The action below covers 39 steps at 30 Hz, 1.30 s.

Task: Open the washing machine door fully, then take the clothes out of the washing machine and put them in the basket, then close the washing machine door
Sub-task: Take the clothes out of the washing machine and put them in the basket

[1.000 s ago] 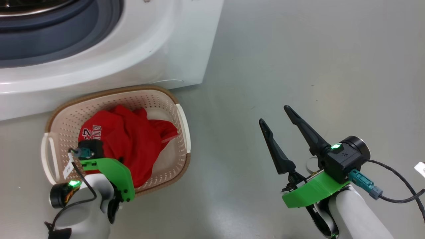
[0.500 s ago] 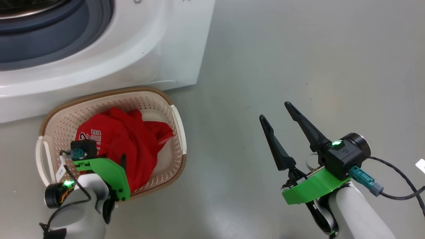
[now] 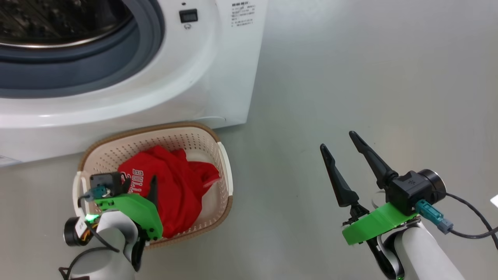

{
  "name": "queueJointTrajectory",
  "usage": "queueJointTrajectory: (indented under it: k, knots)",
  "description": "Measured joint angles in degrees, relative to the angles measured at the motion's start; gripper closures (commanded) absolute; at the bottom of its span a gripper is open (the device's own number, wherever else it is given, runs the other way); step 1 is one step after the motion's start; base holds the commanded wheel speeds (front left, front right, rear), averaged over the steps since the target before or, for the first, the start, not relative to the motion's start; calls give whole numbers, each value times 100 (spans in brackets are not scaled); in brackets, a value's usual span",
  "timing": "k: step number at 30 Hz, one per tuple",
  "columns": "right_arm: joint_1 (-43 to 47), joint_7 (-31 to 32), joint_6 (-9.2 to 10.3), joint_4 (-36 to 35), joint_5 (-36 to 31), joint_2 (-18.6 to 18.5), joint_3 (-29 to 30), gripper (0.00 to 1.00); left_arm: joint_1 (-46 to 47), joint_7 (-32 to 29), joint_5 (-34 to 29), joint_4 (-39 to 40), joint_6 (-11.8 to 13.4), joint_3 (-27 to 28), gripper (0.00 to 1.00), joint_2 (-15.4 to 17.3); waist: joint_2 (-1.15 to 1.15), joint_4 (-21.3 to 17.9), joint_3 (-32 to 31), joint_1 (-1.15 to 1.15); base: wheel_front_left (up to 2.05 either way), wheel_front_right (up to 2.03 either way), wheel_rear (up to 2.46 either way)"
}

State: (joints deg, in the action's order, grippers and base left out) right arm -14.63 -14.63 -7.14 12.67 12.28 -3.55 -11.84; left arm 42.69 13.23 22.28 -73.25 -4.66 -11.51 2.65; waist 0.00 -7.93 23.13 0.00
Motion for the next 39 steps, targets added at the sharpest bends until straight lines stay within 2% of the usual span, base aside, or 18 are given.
queueJointTrajectory:
  k: [5,12,16,22,30,39]
  knots:
    - [55,0,0,46,-105,15,73,0,-217,100,1,533,-54,2,0,-23,0,85,-299,0,0,0,0]
    - [288,0,0,196,-143,27,388,0,-950,107,-1,2203,-143,266,0,-29,0,193,-749,0,0,0,0]
    - [412,0,0,268,-185,30,531,0,-1510,107,-24,3091,-134,541,0,-22,0,240,-1041,0,0,0,0]
    - [642,0,0,310,-230,19,731,0,-2197,107,-330,4001,-32,711,0,-2,0,295,-1489,0,0,0,0]
    - [912,0,0,320,-289,2,760,0,-2959,107,-545,4777,71,799,0,16,0,348,-2022,0,0,0,0]
    - [1236,0,0,-37,-372,-15,914,0,-3589,107,-653,5412,244,936,0,171,0,409,-2405,0,0,0,0]
